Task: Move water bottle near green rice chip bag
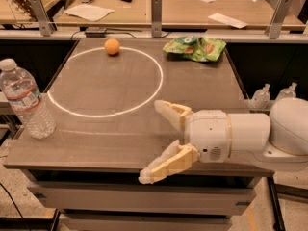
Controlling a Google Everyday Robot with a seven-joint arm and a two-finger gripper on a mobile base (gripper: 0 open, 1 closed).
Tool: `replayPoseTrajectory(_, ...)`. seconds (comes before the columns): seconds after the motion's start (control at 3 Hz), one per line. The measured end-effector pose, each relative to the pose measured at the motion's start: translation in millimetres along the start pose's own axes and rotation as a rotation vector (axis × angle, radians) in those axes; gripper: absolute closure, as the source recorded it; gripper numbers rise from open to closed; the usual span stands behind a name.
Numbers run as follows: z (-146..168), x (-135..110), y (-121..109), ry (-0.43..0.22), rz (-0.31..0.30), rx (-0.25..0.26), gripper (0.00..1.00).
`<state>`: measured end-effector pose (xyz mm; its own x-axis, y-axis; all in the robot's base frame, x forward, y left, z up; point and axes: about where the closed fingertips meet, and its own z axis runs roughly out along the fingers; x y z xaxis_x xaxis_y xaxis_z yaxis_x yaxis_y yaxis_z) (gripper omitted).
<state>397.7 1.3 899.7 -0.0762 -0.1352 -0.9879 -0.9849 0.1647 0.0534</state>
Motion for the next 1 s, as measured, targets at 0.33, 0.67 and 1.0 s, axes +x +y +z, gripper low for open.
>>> replayPoseTrajectory(0.33, 33, 2, -7, 0.019, 0.051, 0.043, 0.00)
replayPoseTrajectory(0.67, 71, -10, -15, 0.003, 0.085, 0.083, 0.00)
replayPoseTrajectory(1.0, 71, -10, -15, 0.003, 0.085, 0.083, 0.00)
